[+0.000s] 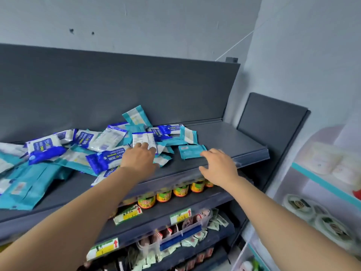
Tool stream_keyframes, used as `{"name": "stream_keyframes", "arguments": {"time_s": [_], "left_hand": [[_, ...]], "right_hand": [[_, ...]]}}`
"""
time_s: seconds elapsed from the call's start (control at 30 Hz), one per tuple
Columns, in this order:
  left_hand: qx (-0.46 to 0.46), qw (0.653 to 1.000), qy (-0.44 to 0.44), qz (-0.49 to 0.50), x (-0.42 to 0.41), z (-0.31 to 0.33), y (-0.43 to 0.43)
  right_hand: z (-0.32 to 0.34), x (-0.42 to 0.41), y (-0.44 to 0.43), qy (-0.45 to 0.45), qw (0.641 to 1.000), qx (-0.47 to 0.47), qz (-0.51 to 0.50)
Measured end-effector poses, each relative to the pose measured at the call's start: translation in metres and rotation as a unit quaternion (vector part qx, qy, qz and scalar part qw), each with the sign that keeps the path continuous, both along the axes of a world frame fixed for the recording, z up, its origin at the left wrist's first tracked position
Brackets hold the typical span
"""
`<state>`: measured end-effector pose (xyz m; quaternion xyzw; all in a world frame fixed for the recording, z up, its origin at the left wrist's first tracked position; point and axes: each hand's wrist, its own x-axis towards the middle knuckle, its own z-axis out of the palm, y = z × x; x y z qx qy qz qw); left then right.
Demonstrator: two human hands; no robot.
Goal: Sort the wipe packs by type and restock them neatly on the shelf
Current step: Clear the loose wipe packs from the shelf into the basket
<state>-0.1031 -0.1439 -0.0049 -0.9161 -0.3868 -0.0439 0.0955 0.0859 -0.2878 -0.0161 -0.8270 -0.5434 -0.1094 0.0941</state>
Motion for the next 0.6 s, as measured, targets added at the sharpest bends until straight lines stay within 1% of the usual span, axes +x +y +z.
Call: {"name": "stream_keyframes", "arguments": {"time_s": [0.13,0.27,0.4,0.47,0.53,0.6], "left_hand": [[-0.049,0.996,-0.001,0.069,0.031,-0.008,0.042],[-0.103,0.987,0.001,0.121,0.059,-0.015,0.069],[-0.106,0.989,0.032,0.100,0.079,-0.016,0.088],[-0.130,0.988,0.048,0.071,0.087,-0.009,0.096],[-0.156,0.985,0.064,0.036,0.095,0.000,0.102],[-0.190,0.978,0.079,0.019,0.100,0.007,0.108]], "right_hand": [[-0.001,0.040,0.053,0.038,0.997,-0.063,0.022],[-0.006,0.076,0.093,0.081,0.984,-0.150,0.054],[-0.013,0.103,0.127,0.116,0.969,-0.204,0.078],[-0.017,0.112,0.143,0.127,0.962,-0.224,0.092],[-0.018,0.120,0.157,0.165,0.956,-0.222,0.099],[-0.018,0.126,0.166,0.185,0.959,-0.186,0.107]]}}
